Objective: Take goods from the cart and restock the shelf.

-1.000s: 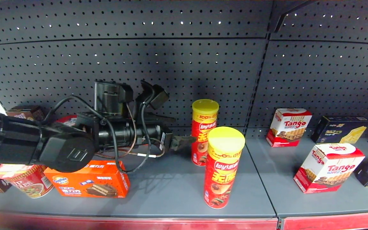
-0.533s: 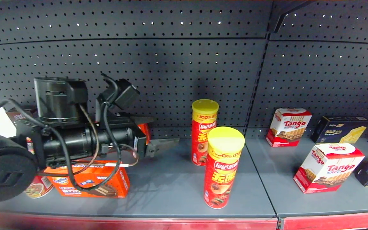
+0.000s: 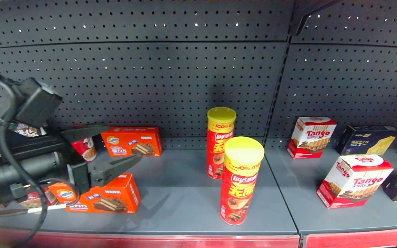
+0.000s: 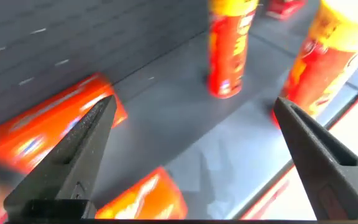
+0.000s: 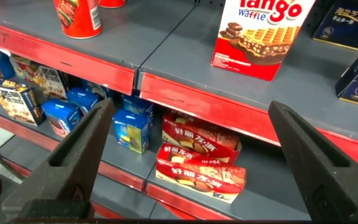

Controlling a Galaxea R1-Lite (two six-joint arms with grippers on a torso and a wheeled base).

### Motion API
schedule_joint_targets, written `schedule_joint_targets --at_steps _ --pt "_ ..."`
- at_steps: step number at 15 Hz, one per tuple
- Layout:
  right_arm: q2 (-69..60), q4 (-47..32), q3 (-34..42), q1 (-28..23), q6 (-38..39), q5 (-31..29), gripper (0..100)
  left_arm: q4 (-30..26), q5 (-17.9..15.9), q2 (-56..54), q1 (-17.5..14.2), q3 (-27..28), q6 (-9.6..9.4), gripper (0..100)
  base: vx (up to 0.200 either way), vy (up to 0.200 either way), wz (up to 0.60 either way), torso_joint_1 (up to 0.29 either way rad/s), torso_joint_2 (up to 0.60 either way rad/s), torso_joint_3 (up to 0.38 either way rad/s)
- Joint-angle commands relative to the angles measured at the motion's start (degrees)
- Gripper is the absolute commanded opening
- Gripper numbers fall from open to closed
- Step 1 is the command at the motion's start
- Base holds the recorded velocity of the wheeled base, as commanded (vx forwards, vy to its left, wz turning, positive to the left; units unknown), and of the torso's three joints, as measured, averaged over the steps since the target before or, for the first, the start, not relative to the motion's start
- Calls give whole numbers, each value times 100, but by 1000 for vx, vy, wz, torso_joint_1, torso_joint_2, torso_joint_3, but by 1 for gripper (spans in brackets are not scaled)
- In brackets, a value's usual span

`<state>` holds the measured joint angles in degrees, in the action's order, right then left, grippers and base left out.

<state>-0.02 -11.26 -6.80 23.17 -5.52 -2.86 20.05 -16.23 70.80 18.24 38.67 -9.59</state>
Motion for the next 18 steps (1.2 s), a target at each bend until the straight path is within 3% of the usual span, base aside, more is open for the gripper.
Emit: schedule_joint_targets --at_steps 1,3,4,9,12,17,18 --pt "2 1 3 3 34 -4 100 -397 339 -1192 -75 -378 -25 100 0 0 0 0 0 0" --pt "2 -95 -102 29 280 40 100 -476 1113 -2000 -75 -738 -174 100 0 0 0 0 0 0" --pt "310 -78 -357 82 280 181 100 -485 1271 -2299 -75 -852 -174 100 0 0 0 0 0 0" --pt "2885 441 -1772 100 51 427 100 -1540 1376 -3055 -242 -835 -113 100 0 0 0 0 0 0" --pt "3861 634 -2211 117 -72 418 100 -1540 1376 -3055 -391 -835 -7 100 0 0 0 0 0 0" --pt "5566 1979 -2282 223 -107 366 100 -1548 1376 -3064 -558 -843 54 100 0 0 0 0 0 0" --pt "5882 2023 -2378 372 -107 366 100 -1548 1368 -3055 -593 -870 186 100 0 0 0 0 0 0"
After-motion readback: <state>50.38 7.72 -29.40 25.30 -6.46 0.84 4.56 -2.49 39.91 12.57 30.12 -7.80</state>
